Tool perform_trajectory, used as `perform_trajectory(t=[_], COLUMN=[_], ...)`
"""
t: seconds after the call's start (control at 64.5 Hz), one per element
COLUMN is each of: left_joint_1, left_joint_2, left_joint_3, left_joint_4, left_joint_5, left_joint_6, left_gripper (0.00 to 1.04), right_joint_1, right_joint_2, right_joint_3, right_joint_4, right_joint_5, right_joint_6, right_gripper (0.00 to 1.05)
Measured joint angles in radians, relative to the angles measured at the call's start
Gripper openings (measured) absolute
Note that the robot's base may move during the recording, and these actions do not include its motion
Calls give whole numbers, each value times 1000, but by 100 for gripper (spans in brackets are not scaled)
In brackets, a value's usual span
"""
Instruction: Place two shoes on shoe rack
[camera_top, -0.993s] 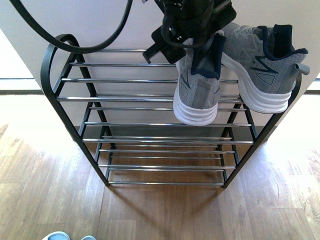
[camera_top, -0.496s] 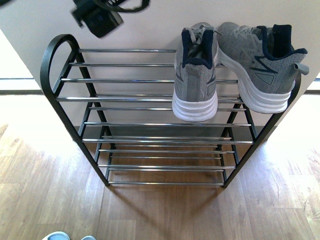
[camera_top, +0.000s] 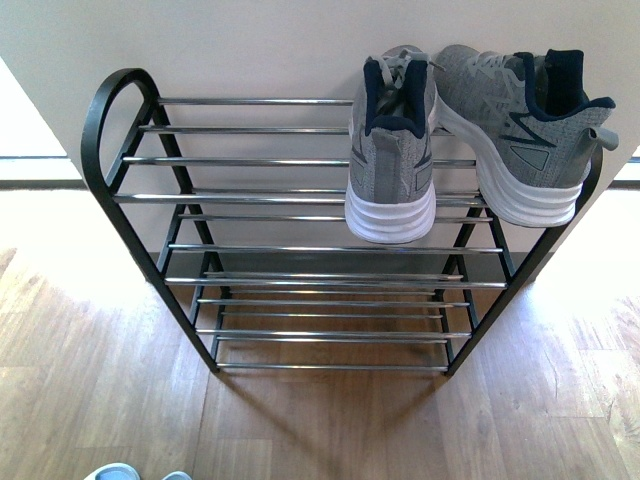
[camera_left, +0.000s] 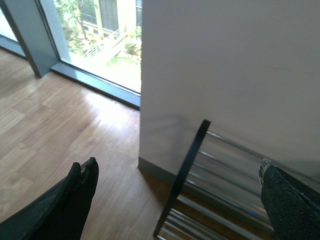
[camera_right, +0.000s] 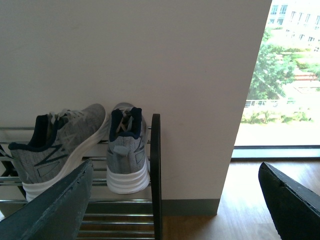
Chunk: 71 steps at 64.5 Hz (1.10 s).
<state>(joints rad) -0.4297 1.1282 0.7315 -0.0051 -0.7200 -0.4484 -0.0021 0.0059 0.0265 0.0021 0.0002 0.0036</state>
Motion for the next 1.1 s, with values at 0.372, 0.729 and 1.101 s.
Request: perform_trajectory(t=[0.372,0.729,1.101], left_joint_1=[71,256,424], left_joint_2=[-449,-647,-781], left_joint_3=[-249,-532,-630], left_joint_4=[-2,278,254], left_joint_5=[111,554,710], left_joint_6=[118,425,437], left_gripper=[85,23,1], right_joint_1=[0,0,0], right_joint_2=[0,0,0], right_joint_3=[0,0,0], right_joint_4=[0,0,0], right_joint_5=[0,0,0], right_joint_6=[0,0,0], right_gripper=[96,96,96])
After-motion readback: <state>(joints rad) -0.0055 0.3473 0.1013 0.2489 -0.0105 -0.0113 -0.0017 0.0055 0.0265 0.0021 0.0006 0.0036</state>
